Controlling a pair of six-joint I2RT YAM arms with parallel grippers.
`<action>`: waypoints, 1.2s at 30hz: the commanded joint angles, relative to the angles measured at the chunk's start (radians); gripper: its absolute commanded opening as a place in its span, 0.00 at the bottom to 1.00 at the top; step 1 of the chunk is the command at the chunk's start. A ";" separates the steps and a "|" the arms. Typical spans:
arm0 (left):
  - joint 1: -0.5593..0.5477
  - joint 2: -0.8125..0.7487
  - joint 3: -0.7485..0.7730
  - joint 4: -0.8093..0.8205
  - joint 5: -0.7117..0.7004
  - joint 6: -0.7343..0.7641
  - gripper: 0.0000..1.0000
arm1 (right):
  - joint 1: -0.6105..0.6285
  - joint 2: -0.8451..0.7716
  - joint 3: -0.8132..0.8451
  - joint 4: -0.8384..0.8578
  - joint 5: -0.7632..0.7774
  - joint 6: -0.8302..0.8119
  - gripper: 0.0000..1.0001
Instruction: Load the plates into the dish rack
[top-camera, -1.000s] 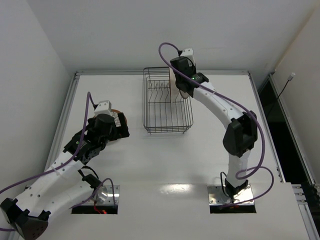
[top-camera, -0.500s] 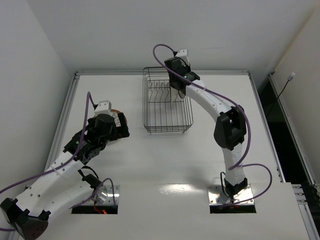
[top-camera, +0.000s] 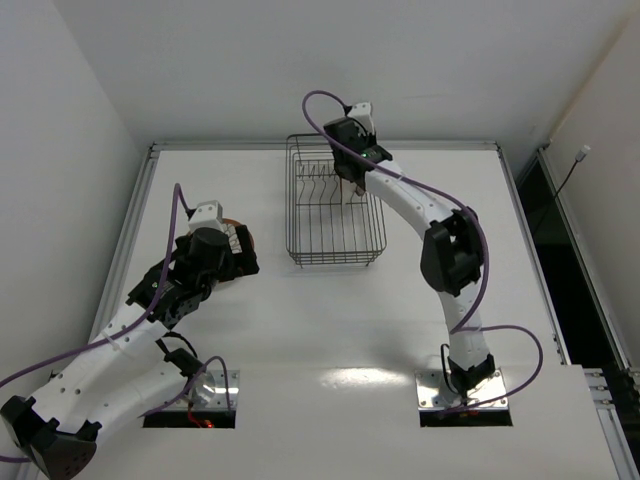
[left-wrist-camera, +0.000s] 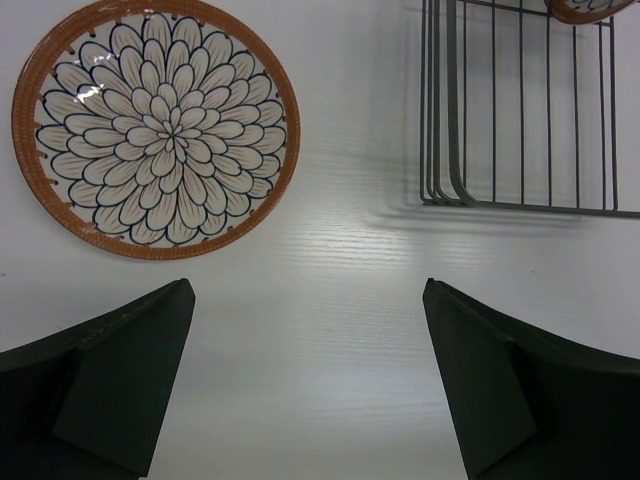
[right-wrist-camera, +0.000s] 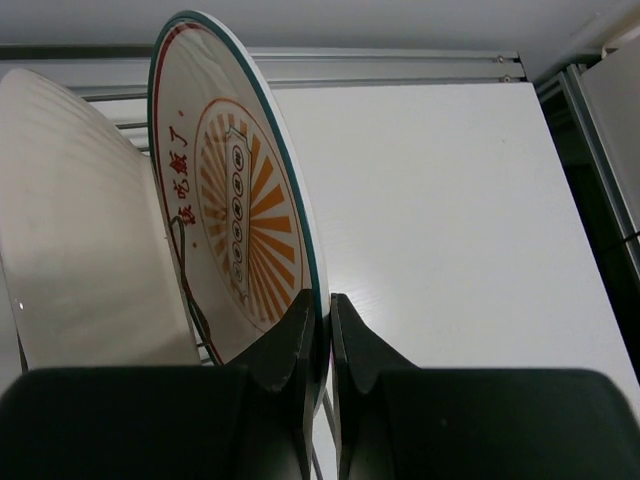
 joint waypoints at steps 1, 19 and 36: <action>-0.004 -0.005 0.039 0.003 -0.006 -0.006 1.00 | 0.004 0.018 -0.033 -0.041 0.050 0.058 0.02; -0.004 -0.005 0.039 0.003 -0.006 -0.006 1.00 | 0.062 -0.062 -0.147 -0.029 0.103 0.101 0.58; -0.104 0.350 0.195 -0.099 -0.118 0.122 1.00 | 0.061 -0.713 -0.382 -0.189 -0.240 0.170 0.86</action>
